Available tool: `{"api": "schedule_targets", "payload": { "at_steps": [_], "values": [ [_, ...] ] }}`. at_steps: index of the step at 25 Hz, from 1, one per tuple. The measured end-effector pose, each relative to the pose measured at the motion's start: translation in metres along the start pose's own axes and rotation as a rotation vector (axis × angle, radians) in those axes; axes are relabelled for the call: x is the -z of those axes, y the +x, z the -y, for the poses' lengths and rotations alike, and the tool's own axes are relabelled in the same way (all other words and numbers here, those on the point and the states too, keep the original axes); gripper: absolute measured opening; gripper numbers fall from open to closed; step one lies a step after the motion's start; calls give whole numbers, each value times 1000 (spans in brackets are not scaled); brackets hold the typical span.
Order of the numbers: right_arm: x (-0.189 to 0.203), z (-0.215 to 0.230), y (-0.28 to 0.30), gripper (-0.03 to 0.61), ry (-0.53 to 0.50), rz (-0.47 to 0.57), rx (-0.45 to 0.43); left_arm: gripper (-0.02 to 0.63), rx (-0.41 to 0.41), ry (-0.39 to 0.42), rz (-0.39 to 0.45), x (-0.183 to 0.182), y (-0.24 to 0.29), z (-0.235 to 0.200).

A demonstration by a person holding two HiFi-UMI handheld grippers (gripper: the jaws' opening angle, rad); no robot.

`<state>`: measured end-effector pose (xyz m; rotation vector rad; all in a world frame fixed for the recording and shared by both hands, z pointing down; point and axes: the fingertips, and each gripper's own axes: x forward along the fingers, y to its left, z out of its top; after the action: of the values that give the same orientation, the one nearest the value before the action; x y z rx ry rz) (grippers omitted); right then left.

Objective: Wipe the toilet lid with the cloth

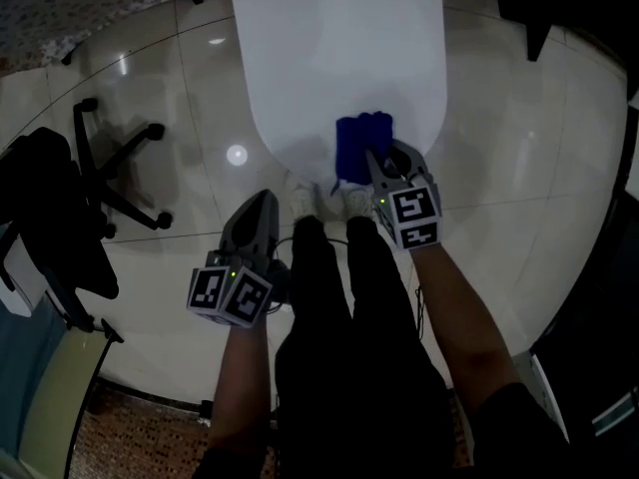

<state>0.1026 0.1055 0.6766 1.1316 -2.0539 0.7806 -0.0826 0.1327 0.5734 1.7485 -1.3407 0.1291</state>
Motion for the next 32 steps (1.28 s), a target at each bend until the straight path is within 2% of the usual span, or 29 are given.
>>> {"api": "schedule_targets", "payload": {
  "at_steps": [7,12,16,18,22,26,29,32],
  "values": [
    [16,70,-34,69,-72,23,96,0,6,44,-11,5,4,19],
    [30,115,-53,69,-27,11,189,0,-9,63,6,2,-4,20],
    [42,137,-62,67,24,-58,231,0,-25,85,18,-1,-17,24],
    [37,144,-76,67,55,-60,243,0,-29,93,45,-11,-27,30],
    [1,149,-133,67,40,50,259,0,-21,131,126,-48,-64,49],
    [-39,158,-238,66,41,150,318,0,-4,185,152,-97,-132,85],
    [-73,159,-334,67,98,223,359,0,-24,214,218,-154,-198,113],
    [-146,165,-394,67,115,415,377,0,-30,293,368,-231,-232,149]
  ]
}}
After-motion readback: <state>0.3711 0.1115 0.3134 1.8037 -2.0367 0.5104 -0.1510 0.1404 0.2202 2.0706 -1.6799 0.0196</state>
